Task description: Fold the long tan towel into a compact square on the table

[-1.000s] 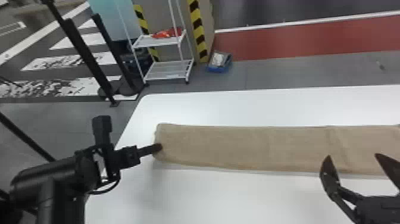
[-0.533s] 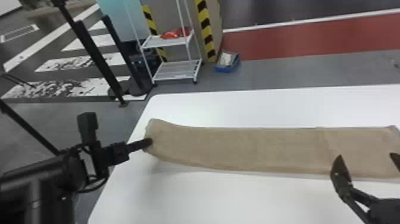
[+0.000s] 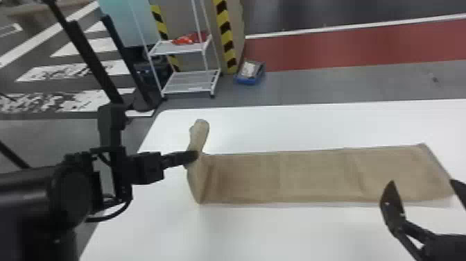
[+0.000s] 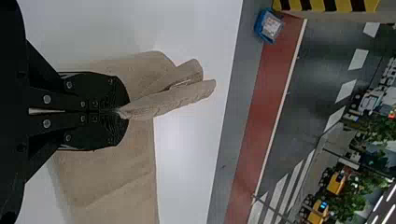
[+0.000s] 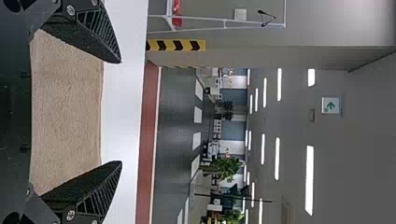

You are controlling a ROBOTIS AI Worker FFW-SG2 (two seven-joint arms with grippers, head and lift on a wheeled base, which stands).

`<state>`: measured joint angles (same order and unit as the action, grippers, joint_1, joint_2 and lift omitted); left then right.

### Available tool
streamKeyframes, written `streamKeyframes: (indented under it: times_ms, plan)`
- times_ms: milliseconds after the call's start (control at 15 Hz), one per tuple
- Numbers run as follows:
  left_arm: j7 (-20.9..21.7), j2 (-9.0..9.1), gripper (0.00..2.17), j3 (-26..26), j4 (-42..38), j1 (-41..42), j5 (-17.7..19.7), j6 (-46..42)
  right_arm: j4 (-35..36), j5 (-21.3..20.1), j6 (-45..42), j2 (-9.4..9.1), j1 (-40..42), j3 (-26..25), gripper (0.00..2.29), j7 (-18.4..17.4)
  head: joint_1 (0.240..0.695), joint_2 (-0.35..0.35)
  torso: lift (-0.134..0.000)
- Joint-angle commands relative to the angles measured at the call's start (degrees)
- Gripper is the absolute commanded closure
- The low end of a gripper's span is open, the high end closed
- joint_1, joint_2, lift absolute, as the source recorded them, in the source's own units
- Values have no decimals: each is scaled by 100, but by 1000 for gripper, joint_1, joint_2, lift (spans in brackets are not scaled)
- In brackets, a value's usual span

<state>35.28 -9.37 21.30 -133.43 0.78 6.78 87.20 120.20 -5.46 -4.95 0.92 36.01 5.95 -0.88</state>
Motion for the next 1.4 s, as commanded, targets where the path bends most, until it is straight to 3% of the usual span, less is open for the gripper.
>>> streamKeyframes:
  times_ms: [0,200,267,400,533,667,933,1000,1067,1133,1200,1333]
  plan:
    - [-144,383,2142,-1119,-297,-421,-546,283,82,71,-19,-4,108,-244,113,-18,695,172,-125]
    - [-390,945,2142,-2200,-271,-684,-1143,283,91,159,-212,-22,222,-499,113,-18,695,33,-125]
    - [-478,951,2142,-2499,-245,-711,-1381,283,91,159,-230,-22,257,-534,113,-18,695,-46,-125]
    - [-540,951,2142,-2868,-236,-719,-1504,283,108,177,-265,-22,275,-569,113,-18,695,-106,-125]
    - [-672,951,2142,-3360,-245,-702,-1723,283,108,273,-353,-31,275,-630,117,-18,695,-138,-125]
    - [-1102,951,2145,-3756,-16,-693,-1873,283,100,282,-370,-31,284,-630,117,-9,695,-181,-125]
    - [-1665,951,2145,-3958,520,-711,-1671,-444,65,379,-476,-40,266,-613,117,26,695,-195,-125]
    - [-1682,951,2024,-4002,626,-719,-1671,-497,56,379,-476,-40,266,-613,117,26,695,-200,-125]
    - [-1691,951,1379,-4046,626,-719,-1636,-532,56,379,-476,-40,266,-613,117,26,695,-204,-125]
    - [-1682,951,367,-4081,626,-711,-1565,-567,56,379,-476,-40,257,-613,117,26,695,-210,-125]
    - [-1594,951,90,-4151,626,-684,-1548,-550,47,379,-476,-40,249,-613,117,26,695,-215,-125]
    - [-1682,951,90,-4459,634,-579,-1539,-567,29,379,-476,-40,222,-613,117,26,695,-231,-125]
